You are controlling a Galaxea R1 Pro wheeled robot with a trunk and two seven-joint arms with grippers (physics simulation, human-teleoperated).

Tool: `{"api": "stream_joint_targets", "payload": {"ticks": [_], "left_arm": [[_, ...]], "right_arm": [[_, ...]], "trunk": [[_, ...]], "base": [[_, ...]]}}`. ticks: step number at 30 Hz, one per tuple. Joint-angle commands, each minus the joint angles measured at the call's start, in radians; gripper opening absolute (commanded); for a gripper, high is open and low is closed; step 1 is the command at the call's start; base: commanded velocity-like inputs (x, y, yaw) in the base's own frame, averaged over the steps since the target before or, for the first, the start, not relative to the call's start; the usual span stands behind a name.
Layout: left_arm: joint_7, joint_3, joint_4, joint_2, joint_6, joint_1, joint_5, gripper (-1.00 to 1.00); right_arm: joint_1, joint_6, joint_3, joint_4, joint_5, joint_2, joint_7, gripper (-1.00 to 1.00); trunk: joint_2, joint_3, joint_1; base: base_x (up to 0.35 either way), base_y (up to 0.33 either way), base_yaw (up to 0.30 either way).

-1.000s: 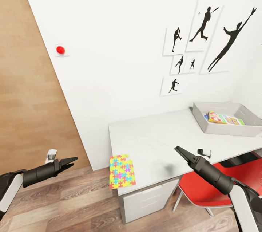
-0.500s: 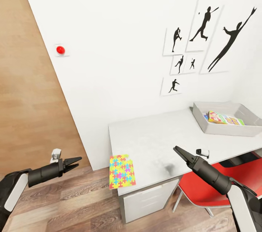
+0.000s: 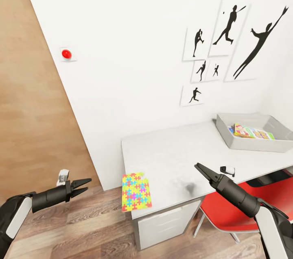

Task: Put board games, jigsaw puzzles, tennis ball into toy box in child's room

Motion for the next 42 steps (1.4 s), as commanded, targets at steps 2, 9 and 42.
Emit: {"api": "stream_joint_targets", "payload": {"ticks": [2, 9, 42], "left_arm": [[-0.001, 0.001, 0.011, 0.0, 0.004, -0.001, 0.0, 1.0], [0.005, 0.001, 0.051, -0.007, 0.006, -0.003, 0.0, 1.0], [0.012, -0.049, 0.116, -0.059, -0.015, -0.009, -0.011, 1.0]], "right_arm": [[-0.001, 0.005, -0.001, 0.0, -0.002, 0.0, 0.002, 1.0], [-0.001, 0.006, -0.003, -0.001, -0.003, 0.0, 0.012, 1.0], [-0.001, 0.007, -0.049, -0.012, -0.002, -0.003, 0.19, 1.0]], "trunk": [[-0.016, -0.008, 0.008], [-0.065, -0.03, 0.035], [-0.296, -0.133, 0.161]], "base": [[0.0, 0.0, 0.0], [0.0, 0.0, 0.0], [0.0, 0.0, 0.0]]}}
